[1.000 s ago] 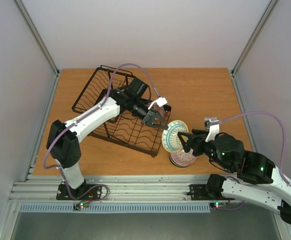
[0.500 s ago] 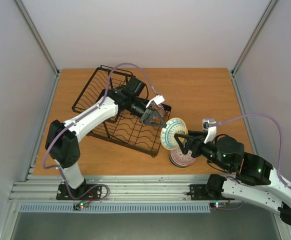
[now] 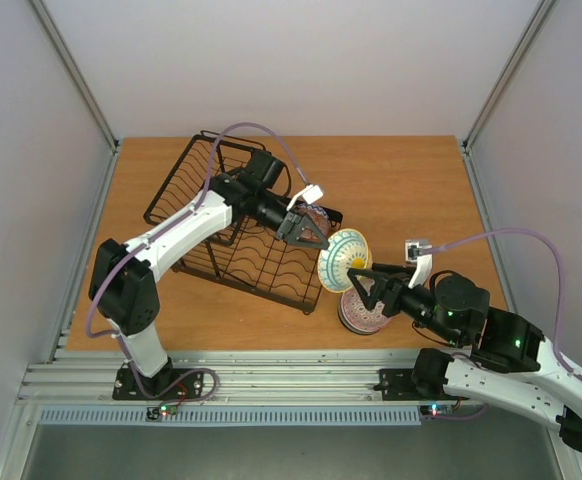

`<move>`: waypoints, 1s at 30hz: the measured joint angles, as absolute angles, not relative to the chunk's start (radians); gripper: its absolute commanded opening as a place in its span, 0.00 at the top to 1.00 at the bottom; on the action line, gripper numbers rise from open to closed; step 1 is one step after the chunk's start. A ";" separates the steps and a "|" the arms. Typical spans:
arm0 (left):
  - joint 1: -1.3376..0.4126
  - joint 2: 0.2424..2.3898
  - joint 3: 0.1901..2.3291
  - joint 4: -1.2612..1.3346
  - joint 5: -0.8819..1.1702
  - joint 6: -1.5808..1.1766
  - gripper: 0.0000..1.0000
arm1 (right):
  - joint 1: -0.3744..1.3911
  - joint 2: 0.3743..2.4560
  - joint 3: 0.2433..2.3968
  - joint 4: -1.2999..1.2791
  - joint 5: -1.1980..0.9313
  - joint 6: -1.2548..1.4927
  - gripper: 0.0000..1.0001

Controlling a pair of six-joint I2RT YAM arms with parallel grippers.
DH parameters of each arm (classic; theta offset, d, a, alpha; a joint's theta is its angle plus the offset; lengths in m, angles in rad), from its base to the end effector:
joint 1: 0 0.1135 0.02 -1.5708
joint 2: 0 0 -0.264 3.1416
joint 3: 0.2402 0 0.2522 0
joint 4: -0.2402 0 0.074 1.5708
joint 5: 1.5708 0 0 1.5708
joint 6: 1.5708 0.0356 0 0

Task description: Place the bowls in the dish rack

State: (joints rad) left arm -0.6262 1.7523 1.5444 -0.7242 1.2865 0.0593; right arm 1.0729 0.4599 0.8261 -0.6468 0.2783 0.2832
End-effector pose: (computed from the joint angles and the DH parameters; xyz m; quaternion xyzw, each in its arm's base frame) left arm 0.2796 -0.2444 0.3139 0.4327 0.6522 -0.6170 0.0819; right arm 0.0538 0.0785 0.3444 -0.2274 0.7625 0.2872 0.5333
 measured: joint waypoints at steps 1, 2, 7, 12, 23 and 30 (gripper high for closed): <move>-0.624 1.752 1.544 -0.724 1.288 0.059 1.00 | 1.073 0.462 0.825 -0.640 0.275 0.284 0.11; -0.622 1.752 1.544 -0.724 1.289 0.059 0.99 | 1.073 0.465 0.825 -0.633 0.270 0.287 0.12; -0.616 1.752 1.544 -0.723 1.297 0.059 0.99 | 1.073 0.479 0.812 -0.602 0.249 0.290 0.12; -0.616 1.749 1.544 -0.721 1.303 0.059 0.99 | 1.073 0.490 0.808 -0.584 0.230 0.294 0.19; -0.605 1.727 1.544 -0.700 1.317 0.069 0.99 | 1.070 0.492 0.804 -0.562 0.222 0.327 0.98; -0.606 1.726 1.538 -0.681 1.317 0.059 0.96 | 1.070 0.492 0.806 -0.566 0.225 0.315 0.99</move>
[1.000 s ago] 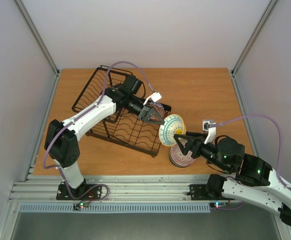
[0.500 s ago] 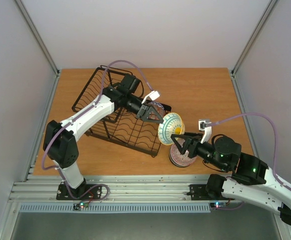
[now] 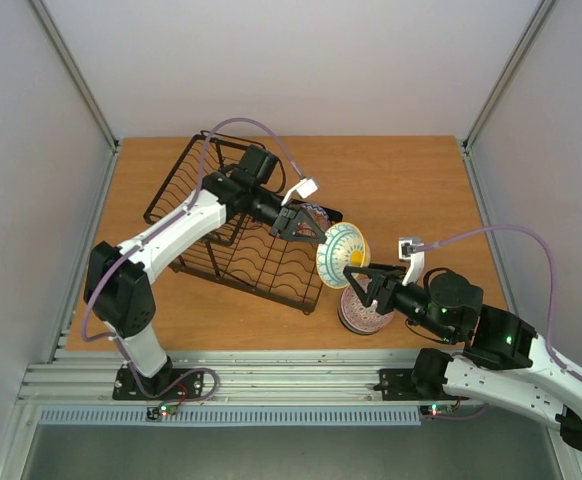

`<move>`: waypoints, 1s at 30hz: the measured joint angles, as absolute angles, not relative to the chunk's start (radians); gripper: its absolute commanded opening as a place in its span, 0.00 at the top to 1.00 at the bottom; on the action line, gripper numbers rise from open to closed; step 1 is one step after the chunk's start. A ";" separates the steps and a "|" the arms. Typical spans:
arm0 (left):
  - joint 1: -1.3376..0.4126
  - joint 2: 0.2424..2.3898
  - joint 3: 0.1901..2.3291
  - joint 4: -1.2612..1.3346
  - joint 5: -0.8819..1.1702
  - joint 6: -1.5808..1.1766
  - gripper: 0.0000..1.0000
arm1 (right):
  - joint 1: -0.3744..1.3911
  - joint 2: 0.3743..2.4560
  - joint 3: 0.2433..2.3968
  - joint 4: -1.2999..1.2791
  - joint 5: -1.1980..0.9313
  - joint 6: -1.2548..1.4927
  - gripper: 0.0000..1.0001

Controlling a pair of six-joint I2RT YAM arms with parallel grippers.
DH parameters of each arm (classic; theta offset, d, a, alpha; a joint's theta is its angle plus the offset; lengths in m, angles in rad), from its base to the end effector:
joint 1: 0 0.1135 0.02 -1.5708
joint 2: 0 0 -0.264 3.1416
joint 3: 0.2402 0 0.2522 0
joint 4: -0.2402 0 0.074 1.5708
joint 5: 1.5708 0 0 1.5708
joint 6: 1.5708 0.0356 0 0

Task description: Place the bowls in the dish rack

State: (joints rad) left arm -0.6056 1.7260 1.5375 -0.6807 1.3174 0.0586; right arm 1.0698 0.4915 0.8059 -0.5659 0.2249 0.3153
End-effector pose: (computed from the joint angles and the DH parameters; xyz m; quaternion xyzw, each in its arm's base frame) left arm 0.2815 -0.2368 0.3240 0.4410 0.6335 -0.6269 0.1064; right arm 0.0583 0.0900 0.3439 -0.2253 0.7553 0.3206 0.5253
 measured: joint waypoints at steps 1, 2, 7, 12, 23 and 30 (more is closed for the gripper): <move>-0.606 1.726 1.536 -0.678 1.317 0.058 0.84 | 1.070 0.492 0.808 -0.569 0.226 0.313 0.99; -0.606 1.726 1.536 -0.676 1.317 0.056 0.67 | 1.070 0.493 0.811 -0.573 0.227 0.309 0.99; -0.607 1.716 1.536 -0.669 1.304 0.031 0.17 | 1.073 0.516 0.850 -0.649 0.233 0.268 0.99; -0.608 1.659 1.536 -0.704 1.153 0.056 0.13 | 1.073 0.604 1.010 -0.834 0.302 0.230 0.99; -0.623 1.480 1.528 -0.733 0.543 0.169 0.13 | 1.035 1.201 1.511 -1.173 0.532 -0.007 0.99; -0.614 1.392 1.500 -0.733 0.275 0.211 0.12 | 0.842 1.477 1.531 -1.190 0.408 -0.207 0.89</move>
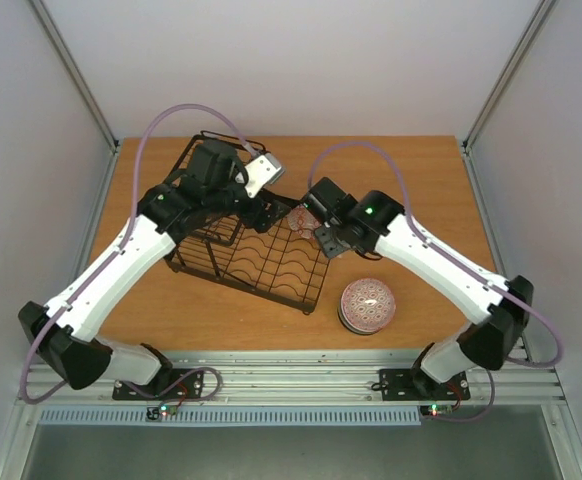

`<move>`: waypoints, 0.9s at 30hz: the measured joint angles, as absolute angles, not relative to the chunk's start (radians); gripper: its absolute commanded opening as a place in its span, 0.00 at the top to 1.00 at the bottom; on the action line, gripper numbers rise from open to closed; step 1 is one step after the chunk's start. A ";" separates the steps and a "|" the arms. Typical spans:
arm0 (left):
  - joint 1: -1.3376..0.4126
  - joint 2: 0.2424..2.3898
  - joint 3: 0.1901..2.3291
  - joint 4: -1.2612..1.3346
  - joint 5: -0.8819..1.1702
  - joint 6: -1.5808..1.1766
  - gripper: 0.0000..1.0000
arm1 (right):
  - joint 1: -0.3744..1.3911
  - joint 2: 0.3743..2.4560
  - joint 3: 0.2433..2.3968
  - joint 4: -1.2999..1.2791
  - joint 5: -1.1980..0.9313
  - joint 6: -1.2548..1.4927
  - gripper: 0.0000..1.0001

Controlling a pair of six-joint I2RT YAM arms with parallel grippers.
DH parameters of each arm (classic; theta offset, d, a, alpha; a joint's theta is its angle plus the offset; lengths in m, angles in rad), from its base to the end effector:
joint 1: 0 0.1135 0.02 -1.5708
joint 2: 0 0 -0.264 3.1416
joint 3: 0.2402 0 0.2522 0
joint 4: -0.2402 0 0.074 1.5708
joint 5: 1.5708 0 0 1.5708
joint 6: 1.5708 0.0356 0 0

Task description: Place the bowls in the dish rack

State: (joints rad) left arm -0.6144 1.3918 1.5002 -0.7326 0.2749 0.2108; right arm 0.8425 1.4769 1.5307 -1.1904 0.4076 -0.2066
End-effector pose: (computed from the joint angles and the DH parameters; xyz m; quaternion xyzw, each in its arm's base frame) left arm 0.2378 -0.1796 0.3962 0.4108 0.7826 -0.2100 0.4179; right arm 0.1979 0.2007 0.3526 -0.4412 0.8496 -0.1218 0.2622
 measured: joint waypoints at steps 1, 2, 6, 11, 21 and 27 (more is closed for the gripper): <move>-0.610 1.381 1.499 -0.731 0.256 0.216 0.12 | 0.826 1.500 1.538 -1.200 0.393 -0.229 0.88; -0.606 1.370 1.496 -0.730 0.239 0.220 0.12 | 0.813 1.531 1.554 -1.213 0.377 -0.255 0.88; -0.588 1.335 1.476 -0.714 0.184 0.234 0.12 | 0.811 1.647 1.635 -1.221 0.337 -0.331 0.88; -0.562 1.322 1.456 -0.698 0.145 0.237 0.12 | 0.812 1.763 1.684 -1.219 0.311 -0.403 0.88; -0.522 1.314 1.442 -0.682 0.118 0.233 0.11 | 0.812 1.897 1.696 -1.190 0.359 -0.474 0.89; -0.517 1.314 1.441 -0.681 0.100 0.234 0.12 | 0.812 1.932 1.696 -1.172 0.398 -0.493 0.89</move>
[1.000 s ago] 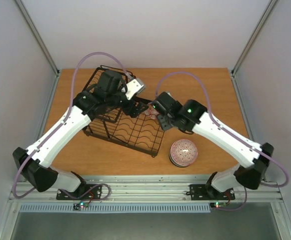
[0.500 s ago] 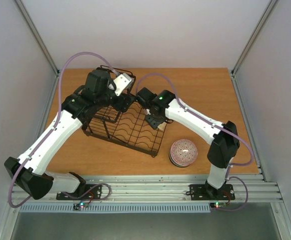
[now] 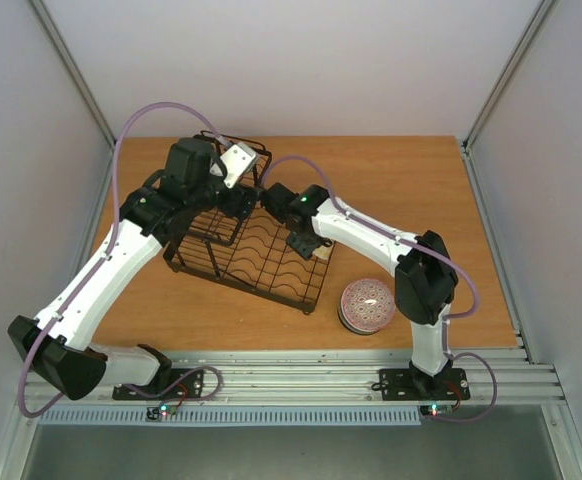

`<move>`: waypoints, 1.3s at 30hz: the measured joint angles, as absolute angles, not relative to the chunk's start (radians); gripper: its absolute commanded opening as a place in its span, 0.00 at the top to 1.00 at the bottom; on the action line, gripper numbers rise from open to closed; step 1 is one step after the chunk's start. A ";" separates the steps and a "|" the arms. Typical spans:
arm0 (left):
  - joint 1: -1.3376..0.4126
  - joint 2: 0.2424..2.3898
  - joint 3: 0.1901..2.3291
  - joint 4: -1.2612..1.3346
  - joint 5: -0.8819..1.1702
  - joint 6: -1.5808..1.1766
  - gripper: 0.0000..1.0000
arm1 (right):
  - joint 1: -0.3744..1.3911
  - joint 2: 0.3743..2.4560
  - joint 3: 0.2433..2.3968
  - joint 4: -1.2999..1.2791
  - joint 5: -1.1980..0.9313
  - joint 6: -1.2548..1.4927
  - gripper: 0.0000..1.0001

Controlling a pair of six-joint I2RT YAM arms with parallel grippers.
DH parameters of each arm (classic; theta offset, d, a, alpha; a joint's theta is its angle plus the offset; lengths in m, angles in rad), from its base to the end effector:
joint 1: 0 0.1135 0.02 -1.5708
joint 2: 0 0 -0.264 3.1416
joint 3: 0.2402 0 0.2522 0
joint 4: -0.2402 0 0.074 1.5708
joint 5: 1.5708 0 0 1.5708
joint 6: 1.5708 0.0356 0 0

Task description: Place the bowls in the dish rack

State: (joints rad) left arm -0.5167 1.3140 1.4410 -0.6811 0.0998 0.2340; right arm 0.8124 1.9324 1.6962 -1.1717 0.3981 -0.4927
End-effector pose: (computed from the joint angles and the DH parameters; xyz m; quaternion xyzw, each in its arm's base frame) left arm 0.2429 -0.1421 0.4018 0.3424 0.8028 -0.1116 0.4751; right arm 0.2734 0.2685 0.2560 -0.5805 0.7860 -0.1819 0.1101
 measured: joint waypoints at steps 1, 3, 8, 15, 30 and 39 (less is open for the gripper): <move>-0.516 1.314 1.441 -0.681 0.097 0.234 0.11 | 0.812 1.941 1.696 -1.169 0.404 -0.496 0.89; -0.514 1.314 1.441 -0.679 0.088 0.234 0.11 | 0.812 1.957 1.697 -1.164 0.413 -0.501 0.89; -0.512 1.314 1.440 -0.675 0.077 0.236 0.11 | 0.812 1.974 1.697 -1.135 0.447 -0.519 0.89; -0.511 1.314 1.440 -0.675 0.061 0.237 0.11 | 0.817 1.982 1.697 -1.107 0.460 -0.542 0.90; -0.494 1.314 1.440 -0.673 0.090 0.236 0.11 | 0.868 2.015 1.697 -1.070 0.492 -0.579 0.70; -0.494 1.314 1.439 -0.673 0.098 0.236 0.11 | 0.873 2.037 1.697 -1.046 0.527 -0.581 0.54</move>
State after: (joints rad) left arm -0.4938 1.3140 1.4395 -0.6727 0.0982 0.2363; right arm 0.8734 2.0365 1.6974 -1.0458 0.5274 -0.5808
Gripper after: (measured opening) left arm 0.888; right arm 0.651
